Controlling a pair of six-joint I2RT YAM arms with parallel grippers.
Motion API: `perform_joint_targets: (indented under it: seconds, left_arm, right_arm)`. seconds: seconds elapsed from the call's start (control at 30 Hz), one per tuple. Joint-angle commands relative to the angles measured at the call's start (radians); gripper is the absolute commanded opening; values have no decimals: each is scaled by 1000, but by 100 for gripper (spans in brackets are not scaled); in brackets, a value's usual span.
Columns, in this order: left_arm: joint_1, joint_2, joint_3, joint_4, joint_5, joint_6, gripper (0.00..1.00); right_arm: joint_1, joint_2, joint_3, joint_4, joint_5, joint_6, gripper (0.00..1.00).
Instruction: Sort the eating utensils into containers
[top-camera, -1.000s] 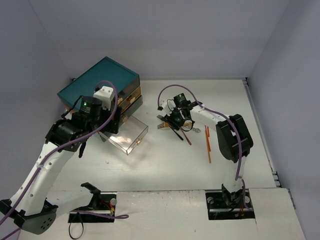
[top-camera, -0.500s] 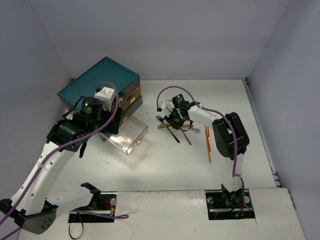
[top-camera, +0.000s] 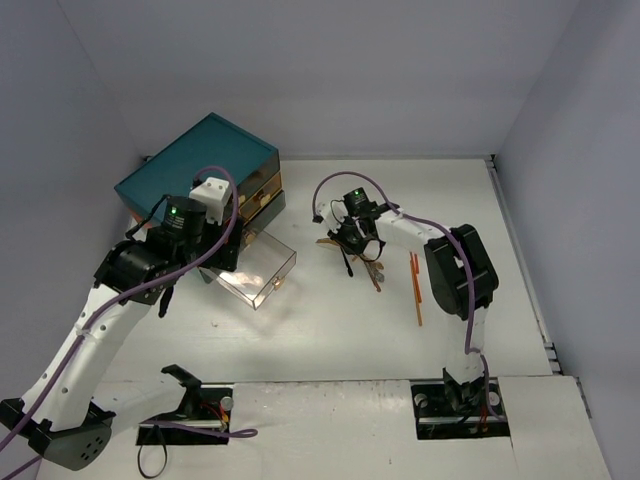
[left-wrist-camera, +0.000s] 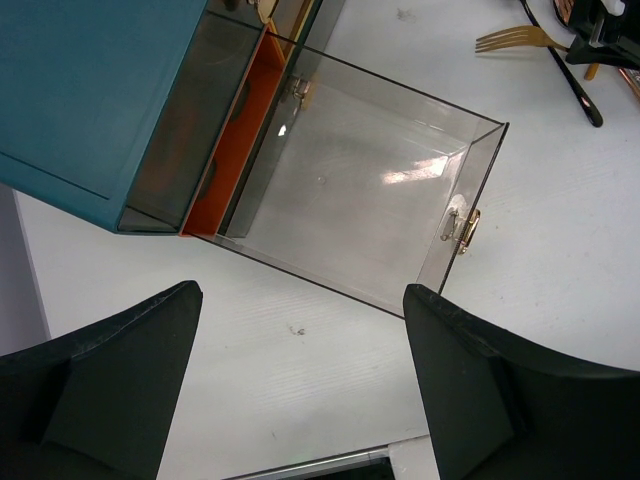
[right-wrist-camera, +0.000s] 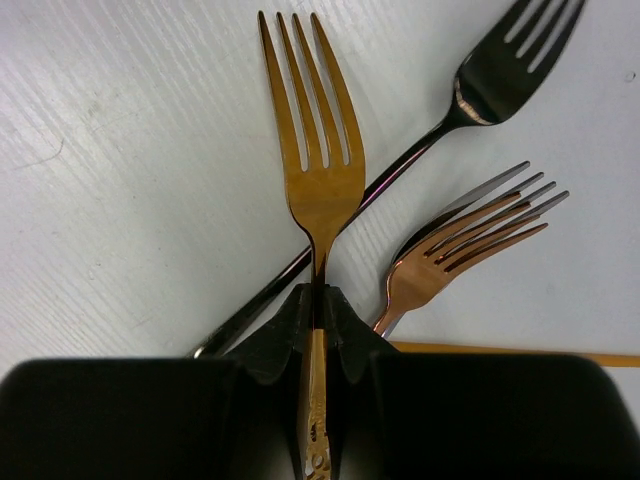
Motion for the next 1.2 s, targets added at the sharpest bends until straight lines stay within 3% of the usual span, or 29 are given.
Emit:
perform_joint_targets:
  seconds: [0.0,0.33,0.53,0.73,0.9,1.03,1.17]
  left_arm:
    - [7,-24,8,24,-8,3,80]
    - [7,-44,19,21,-11,3,80]
    - [7,-49,51,22,-18,0,80]
    - [7,-67,95,22,-70,-16,80]
    - [7,-77,131,21,-131,-1,80]
    - [7,-78,154,21,-169,10,80]
    - [7,-81,158,21,-181,16,80]
  right_arm:
    - [17,-17,20,-1,3,3,0]
    - [41,-236,25,-8,56,55,0]
    - [101,-414,40,-6,149,184,0]
    - [255,-442,177,19,205,436,0]
    - [380,-361,289,113,354,769,0]
    - [433,-309,272,233,466,1021,0]
    - [474,-234,277,292,539,1138,0]
